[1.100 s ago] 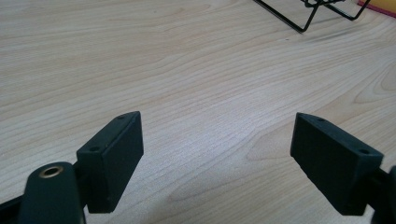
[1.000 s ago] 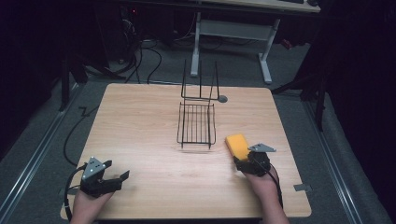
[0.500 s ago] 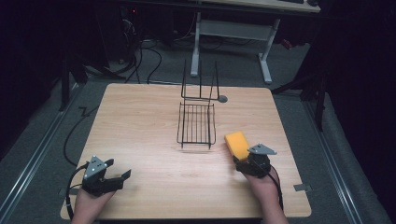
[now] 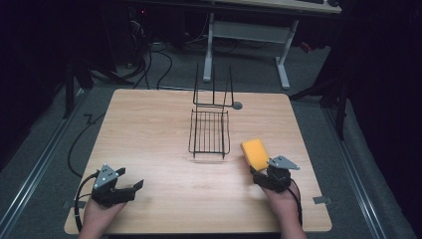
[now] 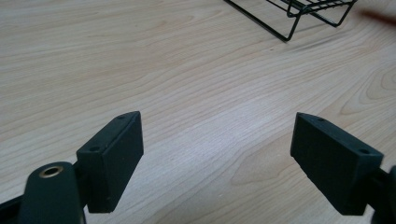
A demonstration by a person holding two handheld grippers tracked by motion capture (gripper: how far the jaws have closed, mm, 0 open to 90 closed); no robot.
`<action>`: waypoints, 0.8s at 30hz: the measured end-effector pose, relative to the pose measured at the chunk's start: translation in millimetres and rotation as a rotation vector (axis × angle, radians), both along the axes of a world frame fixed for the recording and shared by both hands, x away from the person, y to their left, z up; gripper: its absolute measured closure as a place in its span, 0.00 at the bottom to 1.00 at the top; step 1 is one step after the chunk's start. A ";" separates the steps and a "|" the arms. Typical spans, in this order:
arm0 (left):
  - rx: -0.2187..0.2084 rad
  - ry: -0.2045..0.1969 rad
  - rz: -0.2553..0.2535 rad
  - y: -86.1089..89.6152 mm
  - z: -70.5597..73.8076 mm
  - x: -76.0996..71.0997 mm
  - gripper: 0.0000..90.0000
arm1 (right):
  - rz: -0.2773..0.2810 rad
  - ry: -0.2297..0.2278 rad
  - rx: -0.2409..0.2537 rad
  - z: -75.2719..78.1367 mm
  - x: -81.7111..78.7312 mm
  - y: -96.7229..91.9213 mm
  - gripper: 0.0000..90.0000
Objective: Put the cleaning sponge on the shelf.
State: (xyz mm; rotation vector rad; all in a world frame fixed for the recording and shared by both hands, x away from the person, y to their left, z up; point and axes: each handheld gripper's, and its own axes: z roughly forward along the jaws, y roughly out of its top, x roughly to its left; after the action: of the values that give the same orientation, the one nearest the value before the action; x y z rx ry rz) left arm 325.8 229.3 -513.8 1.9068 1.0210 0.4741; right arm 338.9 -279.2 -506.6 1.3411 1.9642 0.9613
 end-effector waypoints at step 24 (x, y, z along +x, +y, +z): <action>-0.006 -0.017 -0.059 -15.3 1.3 10.6 0.19 | -0.018 -0.058 0.072 23.7 11.8 11.9 0.28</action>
State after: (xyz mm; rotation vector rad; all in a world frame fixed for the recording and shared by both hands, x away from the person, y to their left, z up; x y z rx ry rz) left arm 336.4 214.0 -512.5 1.9192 0.9517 0.4523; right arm 350.6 -267.4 -482.9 1.3529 1.8877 1.0591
